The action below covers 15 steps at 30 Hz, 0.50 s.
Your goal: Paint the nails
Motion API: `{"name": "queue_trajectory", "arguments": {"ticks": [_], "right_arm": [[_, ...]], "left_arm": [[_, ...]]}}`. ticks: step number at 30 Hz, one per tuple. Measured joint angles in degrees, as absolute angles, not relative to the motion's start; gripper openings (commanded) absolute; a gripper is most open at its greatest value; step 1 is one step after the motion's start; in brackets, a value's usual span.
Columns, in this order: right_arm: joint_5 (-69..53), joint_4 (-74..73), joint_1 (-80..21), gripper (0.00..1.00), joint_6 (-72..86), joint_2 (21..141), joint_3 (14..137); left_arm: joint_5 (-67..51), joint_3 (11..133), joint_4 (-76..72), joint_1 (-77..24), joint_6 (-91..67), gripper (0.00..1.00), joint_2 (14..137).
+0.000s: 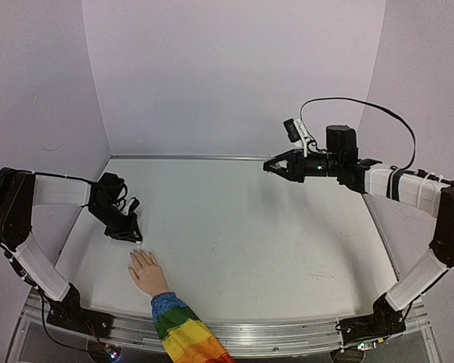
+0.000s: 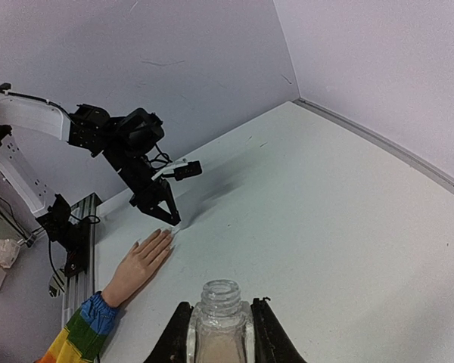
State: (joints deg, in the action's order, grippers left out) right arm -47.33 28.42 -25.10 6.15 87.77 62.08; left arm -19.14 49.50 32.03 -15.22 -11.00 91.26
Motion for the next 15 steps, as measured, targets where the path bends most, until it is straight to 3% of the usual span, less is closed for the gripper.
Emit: {"name": "queue_trajectory", "arguments": {"ticks": [15], "right_arm": [[-48.3,29.4,-25.1,0.00,7.1,88.1,62.1]], "left_arm": [[-17.3,50.0,34.6,-15.2,-10.8,0.00,87.9]]}}
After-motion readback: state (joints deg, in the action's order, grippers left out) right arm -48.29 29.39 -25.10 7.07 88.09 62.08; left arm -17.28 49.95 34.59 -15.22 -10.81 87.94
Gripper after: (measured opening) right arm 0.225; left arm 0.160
